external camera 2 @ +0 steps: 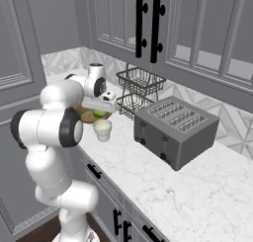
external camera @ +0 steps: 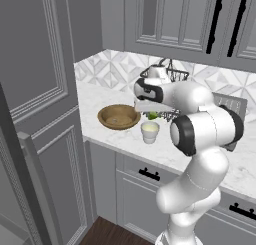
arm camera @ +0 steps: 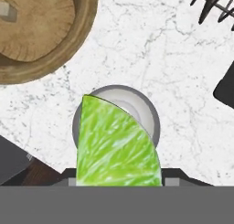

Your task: Grab a lemon wedge from the fridge and one ice cube from the ice bowl, and put them in the glass of lemonade.

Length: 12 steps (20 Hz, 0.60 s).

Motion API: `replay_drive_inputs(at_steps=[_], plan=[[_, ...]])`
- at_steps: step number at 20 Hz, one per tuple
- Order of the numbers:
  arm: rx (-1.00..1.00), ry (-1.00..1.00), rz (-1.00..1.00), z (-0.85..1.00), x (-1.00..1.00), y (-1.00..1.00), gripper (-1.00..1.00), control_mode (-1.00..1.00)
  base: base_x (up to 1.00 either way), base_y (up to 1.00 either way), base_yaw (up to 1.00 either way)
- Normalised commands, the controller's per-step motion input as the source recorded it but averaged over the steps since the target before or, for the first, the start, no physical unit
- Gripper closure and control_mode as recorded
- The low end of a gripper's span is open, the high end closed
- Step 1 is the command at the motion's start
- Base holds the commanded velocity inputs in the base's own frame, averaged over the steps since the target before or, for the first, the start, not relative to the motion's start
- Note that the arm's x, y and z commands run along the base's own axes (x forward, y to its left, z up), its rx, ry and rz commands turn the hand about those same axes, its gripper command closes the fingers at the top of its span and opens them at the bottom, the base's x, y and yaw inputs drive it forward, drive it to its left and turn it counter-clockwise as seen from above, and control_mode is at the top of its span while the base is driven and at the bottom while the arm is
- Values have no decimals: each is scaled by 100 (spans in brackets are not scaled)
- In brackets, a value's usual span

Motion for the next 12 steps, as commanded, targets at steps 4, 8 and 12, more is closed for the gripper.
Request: replay_drive_inputs(at_steps=[4,8,12], plan=[[0,0,0,-21,14,0,100,-100,0,0,0],[0,0,0,-21,13,0,100,-100,0,0,0],[0,-2,0,-8,0,0,100,-100,0,0,0]])
